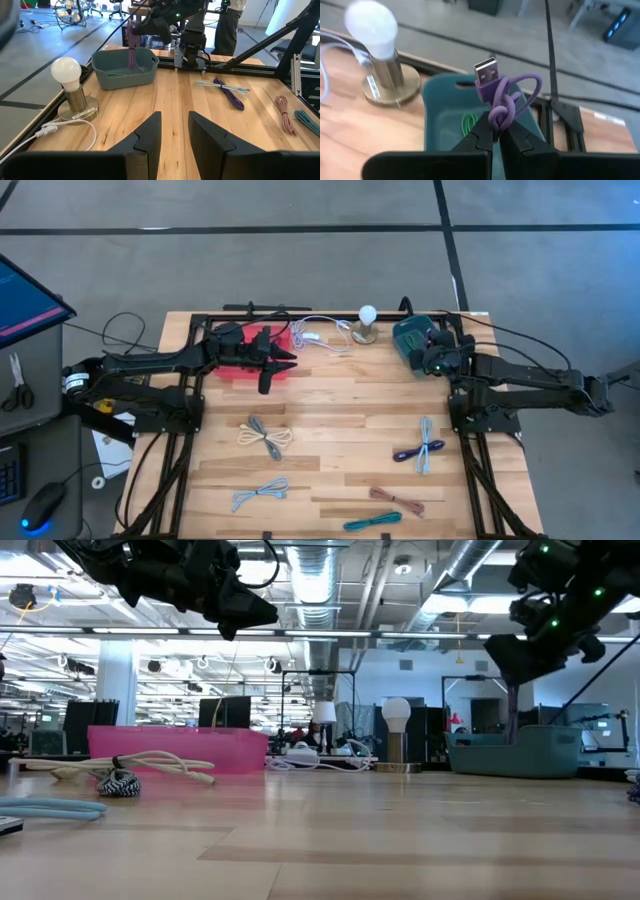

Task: Pick & Place USB Port
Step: Put the violet charger cable into the blue bin

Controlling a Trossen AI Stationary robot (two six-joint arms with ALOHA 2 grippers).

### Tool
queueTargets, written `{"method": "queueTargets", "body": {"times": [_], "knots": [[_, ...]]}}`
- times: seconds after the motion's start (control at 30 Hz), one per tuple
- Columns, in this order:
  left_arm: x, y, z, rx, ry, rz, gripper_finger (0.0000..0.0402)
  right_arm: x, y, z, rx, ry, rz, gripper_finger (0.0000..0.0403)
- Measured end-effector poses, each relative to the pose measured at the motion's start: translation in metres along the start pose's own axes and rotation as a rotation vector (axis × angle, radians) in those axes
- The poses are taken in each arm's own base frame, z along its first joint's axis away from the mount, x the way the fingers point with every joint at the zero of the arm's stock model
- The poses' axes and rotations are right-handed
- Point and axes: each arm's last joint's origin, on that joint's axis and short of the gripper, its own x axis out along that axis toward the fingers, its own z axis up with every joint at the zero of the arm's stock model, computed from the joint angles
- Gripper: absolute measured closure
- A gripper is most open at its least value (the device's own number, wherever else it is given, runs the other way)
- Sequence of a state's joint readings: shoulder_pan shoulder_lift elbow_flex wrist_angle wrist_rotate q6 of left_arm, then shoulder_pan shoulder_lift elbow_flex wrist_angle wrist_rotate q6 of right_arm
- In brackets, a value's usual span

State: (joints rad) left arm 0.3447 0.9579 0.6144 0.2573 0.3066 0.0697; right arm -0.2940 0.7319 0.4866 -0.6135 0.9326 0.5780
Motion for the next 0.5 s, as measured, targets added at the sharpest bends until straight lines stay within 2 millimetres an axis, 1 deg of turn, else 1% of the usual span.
{"method": "queueTargets", "body": {"times": [0.23, 0.37, 0.43, 0.5], "knots": [[0.0, 0.0, 0.0, 0.0, 0.0, 0.0, 0.0305, 0.005, -0.0063, -0.0061, 0.017, 0.121, 0.018, 0.0401], [0.0, 0.0, -0.0001, 0.0, 0.0, 0.0, 0.0305, 0.0073, -0.0075, -0.0061, 0.033, 0.154, 0.036, 0.04], [0.0001, -0.0001, -0.0001, 0.0, 0.0, 0.0, 0.0305, 0.0081, -0.0082, -0.0059, 0.038, 0.159, 0.032, 0.0389], [0.0001, 0.0, -0.0001, 0.0, 0.0, 0.0, 0.0305, 0.0083, -0.0084, -0.0058, 0.039, 0.159, 0.031, 0.0366]]}}
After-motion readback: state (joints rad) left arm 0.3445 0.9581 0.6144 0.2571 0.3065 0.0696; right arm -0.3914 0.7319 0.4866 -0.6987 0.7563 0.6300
